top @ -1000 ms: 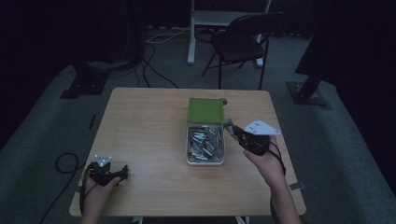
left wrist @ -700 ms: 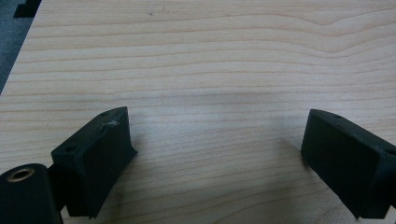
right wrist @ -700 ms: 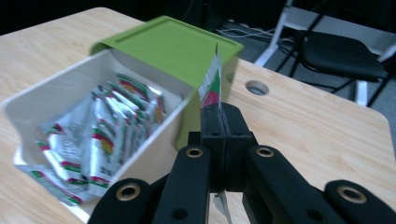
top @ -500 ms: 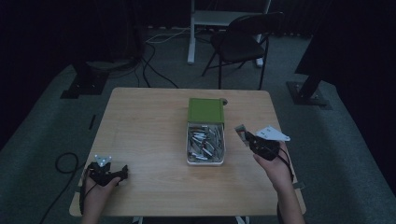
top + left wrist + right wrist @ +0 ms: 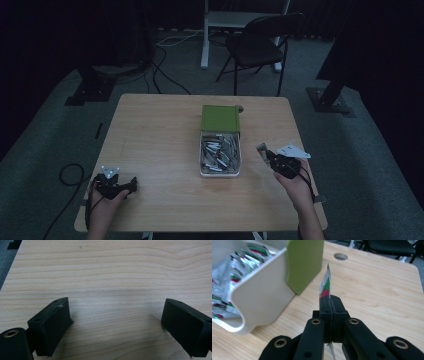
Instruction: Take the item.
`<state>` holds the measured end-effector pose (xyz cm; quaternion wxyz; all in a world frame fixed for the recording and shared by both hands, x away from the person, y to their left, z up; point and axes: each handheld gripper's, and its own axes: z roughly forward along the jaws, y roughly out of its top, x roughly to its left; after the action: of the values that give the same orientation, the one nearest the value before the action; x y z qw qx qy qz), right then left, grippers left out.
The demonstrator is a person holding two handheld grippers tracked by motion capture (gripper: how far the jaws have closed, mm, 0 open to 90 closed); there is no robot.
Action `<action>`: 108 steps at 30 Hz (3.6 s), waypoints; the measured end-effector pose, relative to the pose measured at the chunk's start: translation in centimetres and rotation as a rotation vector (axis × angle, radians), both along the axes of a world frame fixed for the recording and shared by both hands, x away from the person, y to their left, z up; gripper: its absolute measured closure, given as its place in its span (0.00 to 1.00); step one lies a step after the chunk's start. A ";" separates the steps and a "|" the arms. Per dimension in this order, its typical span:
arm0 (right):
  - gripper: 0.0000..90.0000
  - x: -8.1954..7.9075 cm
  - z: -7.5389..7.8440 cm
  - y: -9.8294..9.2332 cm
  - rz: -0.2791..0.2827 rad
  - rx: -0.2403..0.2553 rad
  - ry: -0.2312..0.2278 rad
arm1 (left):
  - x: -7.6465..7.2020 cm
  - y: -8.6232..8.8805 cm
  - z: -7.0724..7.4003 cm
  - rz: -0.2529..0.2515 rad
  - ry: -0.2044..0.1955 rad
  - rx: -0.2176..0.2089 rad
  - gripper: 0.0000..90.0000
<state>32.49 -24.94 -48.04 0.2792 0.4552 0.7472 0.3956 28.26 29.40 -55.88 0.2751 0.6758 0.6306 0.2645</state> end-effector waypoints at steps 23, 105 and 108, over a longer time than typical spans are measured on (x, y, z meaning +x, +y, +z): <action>1.00 0.8 -3.6 -1.9 -0.077 0.010 0.101 | 0.0 0.0 0.0 0.000 0.000 0.000 0.10; 0.34 -0.8 -6.0 -3.9 0.157 0.084 0.167 | 0.0 0.0 0.0 -0.004 -0.002 -0.002 0.11; 0.34 -0.9 -5.9 -3.3 0.181 0.085 0.160 | 0.0 0.0 0.0 -0.004 -0.002 -0.002 0.10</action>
<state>31.57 -28.24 -53.93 0.1625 0.4273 0.7877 0.4128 28.26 29.35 -55.90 0.2771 0.6765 0.6292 0.2639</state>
